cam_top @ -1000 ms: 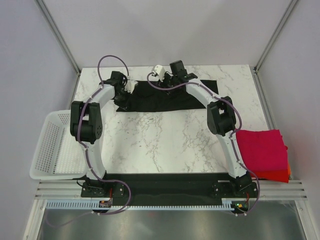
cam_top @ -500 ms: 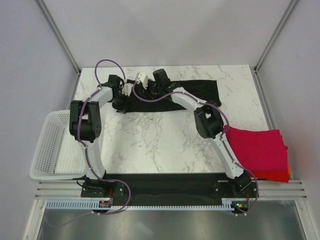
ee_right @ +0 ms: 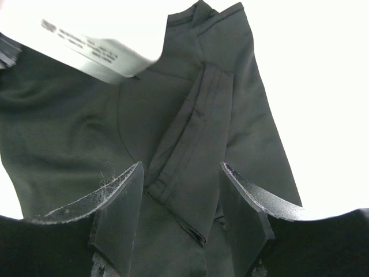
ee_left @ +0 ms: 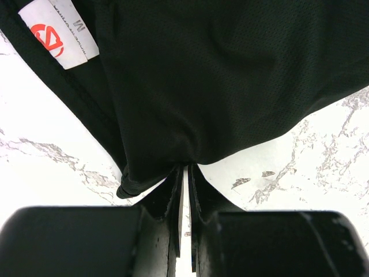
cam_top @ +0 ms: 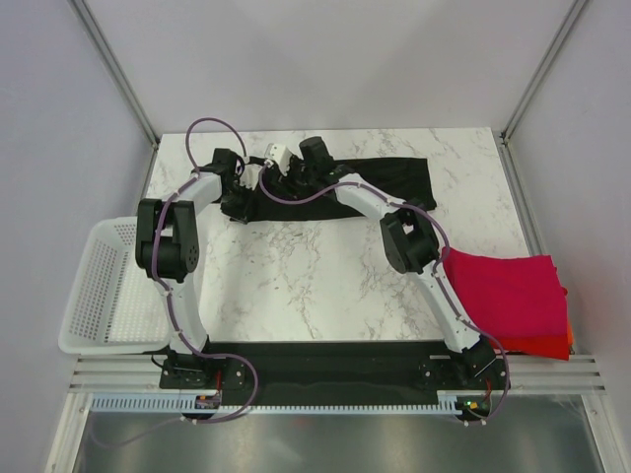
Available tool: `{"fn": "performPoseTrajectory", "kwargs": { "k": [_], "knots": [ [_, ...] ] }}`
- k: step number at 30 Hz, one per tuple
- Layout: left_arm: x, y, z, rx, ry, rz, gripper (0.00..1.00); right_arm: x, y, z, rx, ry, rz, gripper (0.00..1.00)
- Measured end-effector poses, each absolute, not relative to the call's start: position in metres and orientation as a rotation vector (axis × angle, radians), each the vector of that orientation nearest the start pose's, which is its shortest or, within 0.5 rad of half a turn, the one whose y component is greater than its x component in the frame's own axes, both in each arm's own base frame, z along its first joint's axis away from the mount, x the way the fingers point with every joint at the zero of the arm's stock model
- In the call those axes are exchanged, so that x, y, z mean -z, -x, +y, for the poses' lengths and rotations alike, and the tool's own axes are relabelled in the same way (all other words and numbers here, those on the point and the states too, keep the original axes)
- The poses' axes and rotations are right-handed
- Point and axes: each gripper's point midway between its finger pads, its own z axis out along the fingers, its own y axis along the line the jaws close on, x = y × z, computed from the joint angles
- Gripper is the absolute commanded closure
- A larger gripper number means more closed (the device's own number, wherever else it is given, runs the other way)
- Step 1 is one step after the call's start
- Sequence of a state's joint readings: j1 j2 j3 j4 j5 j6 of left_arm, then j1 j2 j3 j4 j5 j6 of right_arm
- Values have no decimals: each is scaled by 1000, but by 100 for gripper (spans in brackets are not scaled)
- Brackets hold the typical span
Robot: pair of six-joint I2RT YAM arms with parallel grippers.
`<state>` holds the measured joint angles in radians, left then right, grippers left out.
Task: Fold and stack the t-shirts
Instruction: Fold the tshirt
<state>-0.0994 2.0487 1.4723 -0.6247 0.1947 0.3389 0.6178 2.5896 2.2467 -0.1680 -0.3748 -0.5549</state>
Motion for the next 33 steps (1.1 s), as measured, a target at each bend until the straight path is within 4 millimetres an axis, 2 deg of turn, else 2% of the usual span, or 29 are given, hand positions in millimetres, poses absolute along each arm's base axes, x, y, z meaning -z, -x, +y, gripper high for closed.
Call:
{"fn": "performPoseTrajectory", "kwargs": {
  "k": [9, 12, 13, 16, 23, 27, 29, 30, 31, 33],
  "knots": [
    [-19, -429, -63, 207, -634, 2671, 89, -60, -539, 435, -397, 1365, 1592, 42],
    [-19, -429, -63, 207, -633, 2671, 89, -56, -540, 434, -387, 1374, 1594, 54],
    [-19, -429, -63, 207, -633, 2671, 89, -54, -540, 433, -381, 1376, 1596, 63],
    [-19, -429, -63, 207, -632, 2671, 89, -53, -542, 432, -357, 1375, 1599, 78],
    [-19, -429, -63, 208, -631, 2672, 89, -62, -554, 430, -295, 1336, 1582, 93],
    [-19, -429, -63, 208, -631, 2672, 89, -77, -567, 429, -237, 1288, 1549, 99],
    [-19, -429, -63, 208, -630, 2671, 89, -85, -578, 427, -185, 1238, 1524, 92],
    [-20, -429, -63, 208, -630, 2671, 89, -89, -586, 426, -155, 1202, 1508, 86],
    [-20, -428, -63, 209, -630, 2671, 89, -93, -594, 425, -123, 1161, 1495, 73],
    [-20, -425, -64, 221, -632, 2670, 88, -98, -608, 418, -53, 1076, 1477, 61]
  ]
}}
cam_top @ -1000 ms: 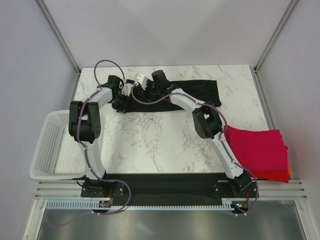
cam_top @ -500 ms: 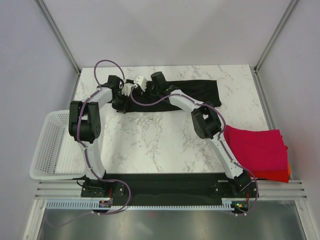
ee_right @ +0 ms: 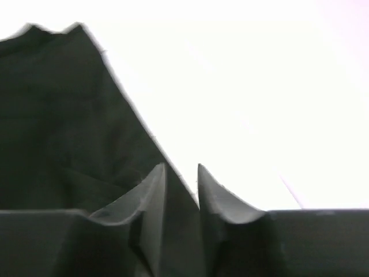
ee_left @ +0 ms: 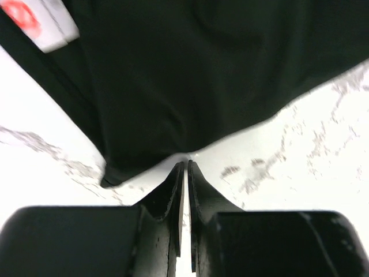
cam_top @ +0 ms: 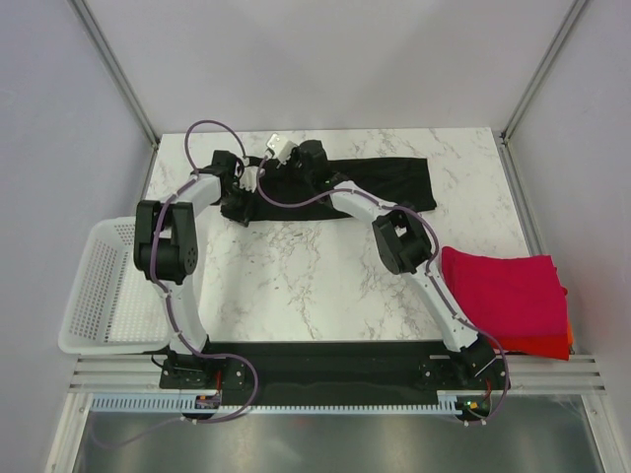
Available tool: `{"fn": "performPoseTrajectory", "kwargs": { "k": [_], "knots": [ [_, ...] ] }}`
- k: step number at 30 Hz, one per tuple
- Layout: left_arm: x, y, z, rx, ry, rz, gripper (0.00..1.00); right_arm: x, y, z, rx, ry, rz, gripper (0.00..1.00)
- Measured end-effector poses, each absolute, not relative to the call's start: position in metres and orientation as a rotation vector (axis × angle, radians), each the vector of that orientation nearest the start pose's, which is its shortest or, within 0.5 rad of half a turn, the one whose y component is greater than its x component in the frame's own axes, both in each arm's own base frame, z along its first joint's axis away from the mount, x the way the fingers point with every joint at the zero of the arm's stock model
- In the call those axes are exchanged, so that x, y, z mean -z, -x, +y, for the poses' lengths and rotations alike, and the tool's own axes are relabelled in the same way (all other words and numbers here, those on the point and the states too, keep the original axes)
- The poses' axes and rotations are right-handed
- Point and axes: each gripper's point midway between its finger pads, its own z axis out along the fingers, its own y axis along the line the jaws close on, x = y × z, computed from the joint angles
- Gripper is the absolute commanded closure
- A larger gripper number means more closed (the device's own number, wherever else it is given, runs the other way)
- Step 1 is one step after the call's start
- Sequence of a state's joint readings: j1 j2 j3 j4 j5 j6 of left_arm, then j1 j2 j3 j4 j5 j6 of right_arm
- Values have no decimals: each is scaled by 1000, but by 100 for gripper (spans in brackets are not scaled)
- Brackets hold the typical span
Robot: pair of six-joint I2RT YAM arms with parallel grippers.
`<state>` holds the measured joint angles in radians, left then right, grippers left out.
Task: Fold and stack the t-shirts
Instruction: Fold the tshirt
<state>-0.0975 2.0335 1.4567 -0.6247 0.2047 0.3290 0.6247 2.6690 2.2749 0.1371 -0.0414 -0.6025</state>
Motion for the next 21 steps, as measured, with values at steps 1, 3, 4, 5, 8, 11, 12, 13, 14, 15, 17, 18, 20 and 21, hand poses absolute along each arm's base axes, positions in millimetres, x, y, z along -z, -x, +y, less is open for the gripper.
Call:
{"fn": "performPoseTrajectory", "kwargs": {
  "k": [1, 3, 4, 5, 8, 11, 12, 13, 14, 15, 17, 18, 20, 21],
  "knots": [
    [-20, -420, -65, 234, -635, 2677, 88, -100, -615, 415, -18, 1031, 1466, 57],
    [-22, -410, -65, 245, -638, 2690, 88, -104, -628, 405, 55, 944, 1457, 53],
    [-25, -405, -65, 249, -638, 2695, 88, -106, -633, 399, 89, 904, 1456, 50],
    [-30, -402, -65, 249, -639, 2692, 88, -110, -637, 393, 120, 865, 1458, 50],
    [-53, -403, -65, 238, -637, 2641, 87, -122, -647, 374, 187, 762, 1471, 48],
    [-78, -408, -68, 237, -638, 2574, 83, -134, -655, 352, 204, 683, 1500, 47],
    [-85, -413, -70, 244, -643, 2550, 82, -139, -657, 346, 201, 668, 1507, 46],
    [-93, -419, -72, 247, -647, 2524, 82, -144, -659, 338, 194, 657, 1519, 46],
    [-98, -426, -74, 253, -648, 2505, 82, -149, -661, 330, 180, 651, 1529, 45],
    [-104, -435, -76, 259, -649, 2486, 82, -156, -661, 321, 163, 653, 1540, 45],
    [-111, -458, -81, 266, -649, 2450, 84, -166, -659, 309, 104, 685, 1559, 44],
    [-112, -468, -84, 278, -647, 2437, 85, -170, -657, 305, 79, 703, 1568, 43],
    [-109, -486, -89, 300, -642, 2426, 84, -177, -651, 297, 11, 737, 1586, 43],
    [-107, -496, -92, 316, -642, 2418, 82, -178, -645, 294, -25, 758, 1602, 43]
  ]
}}
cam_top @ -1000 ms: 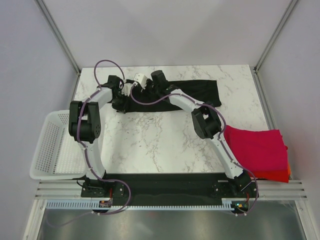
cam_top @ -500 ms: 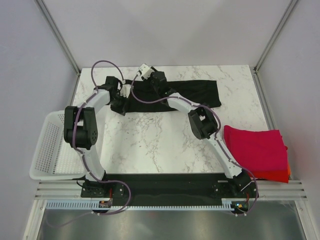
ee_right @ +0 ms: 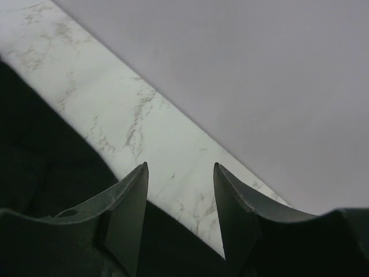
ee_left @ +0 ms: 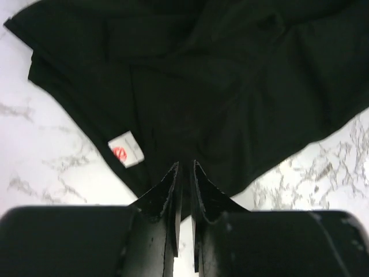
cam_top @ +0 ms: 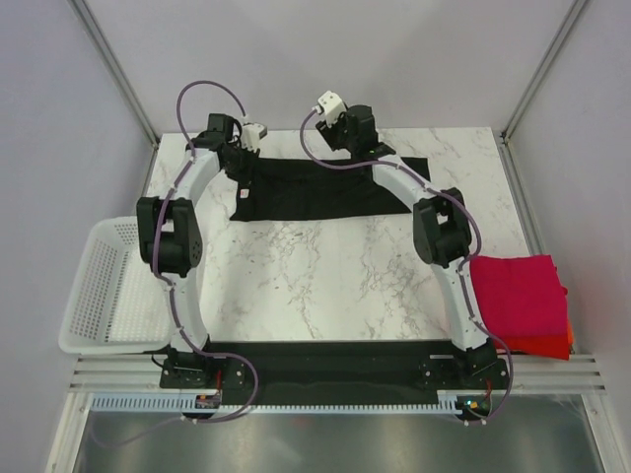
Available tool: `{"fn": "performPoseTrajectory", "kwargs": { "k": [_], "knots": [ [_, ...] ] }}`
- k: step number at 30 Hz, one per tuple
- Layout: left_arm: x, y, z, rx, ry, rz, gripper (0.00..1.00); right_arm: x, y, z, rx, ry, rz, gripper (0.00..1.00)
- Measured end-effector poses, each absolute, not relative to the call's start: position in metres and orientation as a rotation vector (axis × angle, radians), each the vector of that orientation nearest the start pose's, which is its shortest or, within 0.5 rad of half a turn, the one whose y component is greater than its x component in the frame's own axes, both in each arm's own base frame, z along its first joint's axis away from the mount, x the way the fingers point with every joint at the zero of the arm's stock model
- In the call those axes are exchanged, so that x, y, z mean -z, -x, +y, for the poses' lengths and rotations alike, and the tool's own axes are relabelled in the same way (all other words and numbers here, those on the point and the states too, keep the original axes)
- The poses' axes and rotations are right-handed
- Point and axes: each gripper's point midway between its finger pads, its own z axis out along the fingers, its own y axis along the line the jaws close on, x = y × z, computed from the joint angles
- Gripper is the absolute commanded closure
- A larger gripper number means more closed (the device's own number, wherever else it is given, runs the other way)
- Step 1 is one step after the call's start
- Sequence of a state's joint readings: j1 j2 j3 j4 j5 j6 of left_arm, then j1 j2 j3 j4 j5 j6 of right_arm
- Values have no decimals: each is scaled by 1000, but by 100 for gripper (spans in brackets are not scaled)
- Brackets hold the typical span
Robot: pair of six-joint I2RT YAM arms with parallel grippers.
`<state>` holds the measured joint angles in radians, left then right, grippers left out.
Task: Fold and stack the t-shirts
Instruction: Fold the tshirt
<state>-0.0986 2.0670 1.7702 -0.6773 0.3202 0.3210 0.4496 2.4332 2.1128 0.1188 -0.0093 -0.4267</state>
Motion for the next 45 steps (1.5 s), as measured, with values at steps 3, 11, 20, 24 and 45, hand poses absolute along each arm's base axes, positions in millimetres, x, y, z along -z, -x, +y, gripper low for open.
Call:
{"fn": "performPoseTrajectory", "kwargs": {
  "k": [3, 11, 20, 24, 45],
  "knots": [
    [-95, -518, -99, 346, -644, 2408, 71, -173, -622, 294, -129, 845, 1650, 43],
    [-71, -556, -120, 349, -686, 2378, 67, -106, -538, 292, -280, 1062, 1842, 43],
    [-63, -567, -156, 351, -788, 2326, 66, -71, -515, 266, -281, 1101, 1962, 42],
    [-54, -567, -164, 334, -804, 2335, 64, -77, -518, 260, -265, 1100, 1954, 42],
    [-58, -589, -148, 184, -787, 2300, 60, -59, -508, 241, -246, 1143, 2013, 41]
  ]
}}
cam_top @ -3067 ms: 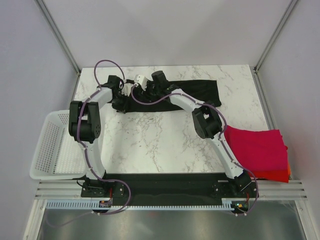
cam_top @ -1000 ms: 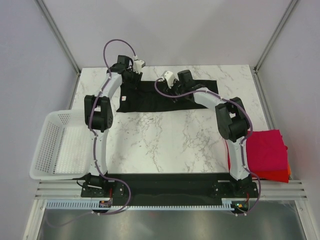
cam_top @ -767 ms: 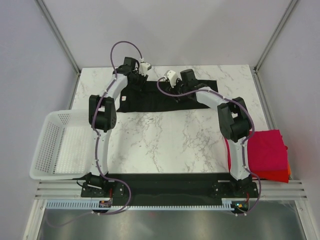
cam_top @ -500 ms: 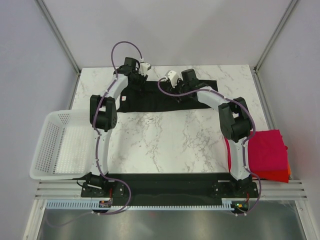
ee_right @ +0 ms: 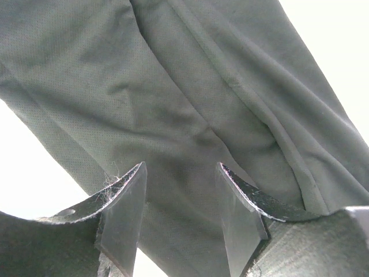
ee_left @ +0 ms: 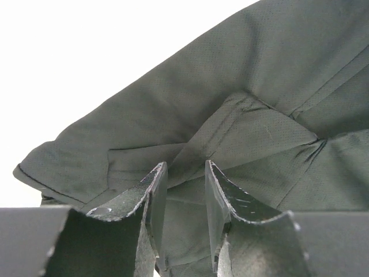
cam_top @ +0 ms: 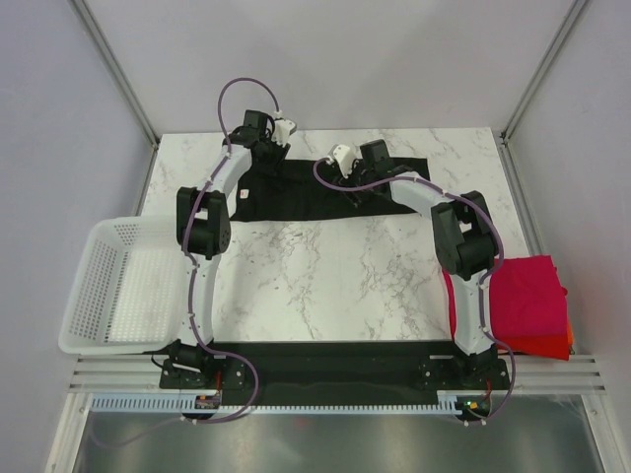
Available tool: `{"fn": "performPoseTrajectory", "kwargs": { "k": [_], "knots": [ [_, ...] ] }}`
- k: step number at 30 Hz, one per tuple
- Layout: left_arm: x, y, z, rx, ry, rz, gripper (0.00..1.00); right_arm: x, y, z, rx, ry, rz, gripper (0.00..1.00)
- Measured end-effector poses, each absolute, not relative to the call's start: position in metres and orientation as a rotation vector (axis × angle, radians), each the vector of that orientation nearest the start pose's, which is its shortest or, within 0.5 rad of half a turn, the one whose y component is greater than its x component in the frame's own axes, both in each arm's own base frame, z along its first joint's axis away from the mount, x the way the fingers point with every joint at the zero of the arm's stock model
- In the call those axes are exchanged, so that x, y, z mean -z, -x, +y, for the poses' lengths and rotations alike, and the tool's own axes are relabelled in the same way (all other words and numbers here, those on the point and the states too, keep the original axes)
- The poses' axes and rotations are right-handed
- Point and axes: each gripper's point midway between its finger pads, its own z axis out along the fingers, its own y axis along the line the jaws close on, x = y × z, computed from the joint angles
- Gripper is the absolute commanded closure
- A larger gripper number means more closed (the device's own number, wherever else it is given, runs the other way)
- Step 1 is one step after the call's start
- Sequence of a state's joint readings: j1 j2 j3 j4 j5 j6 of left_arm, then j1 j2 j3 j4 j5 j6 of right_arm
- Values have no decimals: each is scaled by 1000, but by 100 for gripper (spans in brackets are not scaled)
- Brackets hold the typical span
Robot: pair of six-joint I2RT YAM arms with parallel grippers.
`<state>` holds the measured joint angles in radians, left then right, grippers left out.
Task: Fold and stack the t-shirts
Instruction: Fold the tshirt
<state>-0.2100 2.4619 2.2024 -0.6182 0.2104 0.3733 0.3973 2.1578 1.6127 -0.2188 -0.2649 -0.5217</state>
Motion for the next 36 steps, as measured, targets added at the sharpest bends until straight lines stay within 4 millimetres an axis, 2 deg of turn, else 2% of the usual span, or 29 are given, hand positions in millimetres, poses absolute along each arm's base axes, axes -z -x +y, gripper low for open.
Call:
{"fn": "performPoseTrajectory", "kwargs": {
  "k": [8, 14, 21, 24, 25, 29, 31, 36],
  "knots": [
    [-62, -593, -143, 141, -792, 2290, 58, -55, -505, 233, -243, 1146, 2043, 41],
    [-62, -597, -143, 129, -795, 2276, 62, -52, -505, 229, -242, 1143, 2057, 41],
    [-41, -596, -144, 144, -804, 2304, 61, -46, -506, 226, -238, 1142, 2077, 41],
    [-35, -597, -144, 147, -805, 2313, 69, -46, -506, 225, -237, 1141, 2079, 41],
    [-34, -597, -144, 149, -805, 2312, 77, -46, -507, 224, -235, 1138, 2080, 41],
    [-41, -600, -147, 157, -799, 2296, 94, -46, -508, 221, -227, 1132, 2084, 41],
    [-47, -604, -149, 167, -798, 2276, 98, -46, -508, 220, -226, 1131, 2085, 41],
    [-62, -612, -156, 194, -789, 2223, 98, -46, -509, 219, -223, 1128, 2086, 41]
  ]
}}
